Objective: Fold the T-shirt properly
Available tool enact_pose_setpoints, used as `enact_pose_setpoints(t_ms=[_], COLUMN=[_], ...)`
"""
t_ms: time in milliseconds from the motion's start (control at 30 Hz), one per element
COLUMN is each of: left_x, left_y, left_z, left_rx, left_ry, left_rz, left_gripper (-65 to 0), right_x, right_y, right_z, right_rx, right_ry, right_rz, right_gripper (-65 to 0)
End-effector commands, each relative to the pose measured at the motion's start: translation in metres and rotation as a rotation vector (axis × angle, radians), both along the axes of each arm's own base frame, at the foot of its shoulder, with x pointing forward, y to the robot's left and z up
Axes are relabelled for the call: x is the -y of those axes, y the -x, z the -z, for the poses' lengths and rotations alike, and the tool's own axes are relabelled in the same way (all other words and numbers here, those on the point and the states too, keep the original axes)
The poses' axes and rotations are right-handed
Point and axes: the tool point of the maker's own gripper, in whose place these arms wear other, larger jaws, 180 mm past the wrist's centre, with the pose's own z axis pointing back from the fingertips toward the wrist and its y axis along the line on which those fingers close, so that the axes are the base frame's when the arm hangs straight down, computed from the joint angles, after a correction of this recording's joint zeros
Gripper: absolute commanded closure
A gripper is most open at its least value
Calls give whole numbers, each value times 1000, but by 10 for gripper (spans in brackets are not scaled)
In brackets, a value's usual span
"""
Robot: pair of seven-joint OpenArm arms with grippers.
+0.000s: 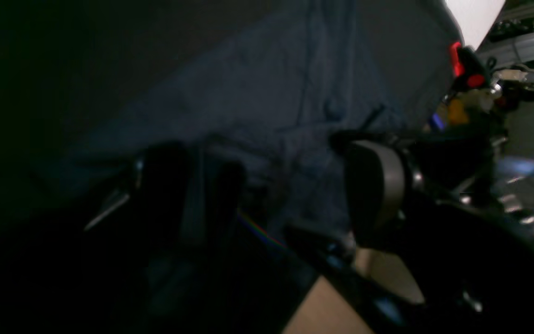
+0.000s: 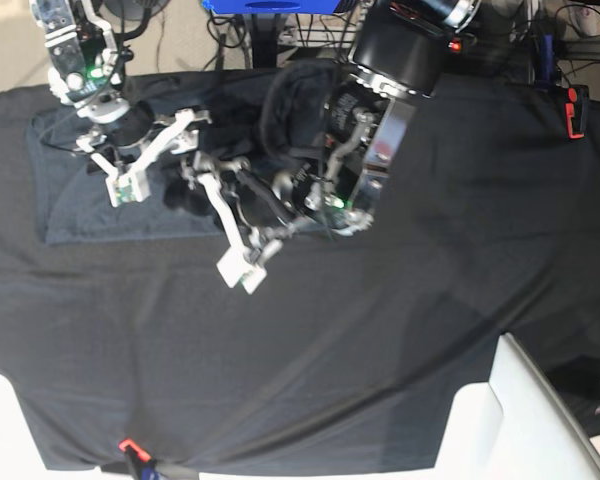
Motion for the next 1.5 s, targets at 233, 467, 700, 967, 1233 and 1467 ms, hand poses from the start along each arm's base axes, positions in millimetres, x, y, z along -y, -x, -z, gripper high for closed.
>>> enact_pose_setpoints(t_ms=[233,467,700,967,1233,1467], left_x=[-213,-400,-471,-486,-485,-484], left_y=[-27,48,137,169,172,168], left_z=[-20,-9,18,24,27,27], left_rx=[105,33,-75,-98,-107,-101], left_ry=[-184,-434,-494,-497,-491,-486], left_rz=[-427,-723,-749,-816,-822,-820], left_gripper=[-160,0,0,0,0,0], right_x=[-63,-128,-180,-212,-219,-215], right_y=[-1,31,34,9,-9,-11], right_z=[-65,-57,-62,-39,-19,-14], right_rx=[155,20,9,-41,-27,-29], right_ry=[-31,54,64,100,111,119], right_rz=[-299,-649,-700,-657,-608,-601], right_gripper=[-470,-467,-476,-474,-464,-174])
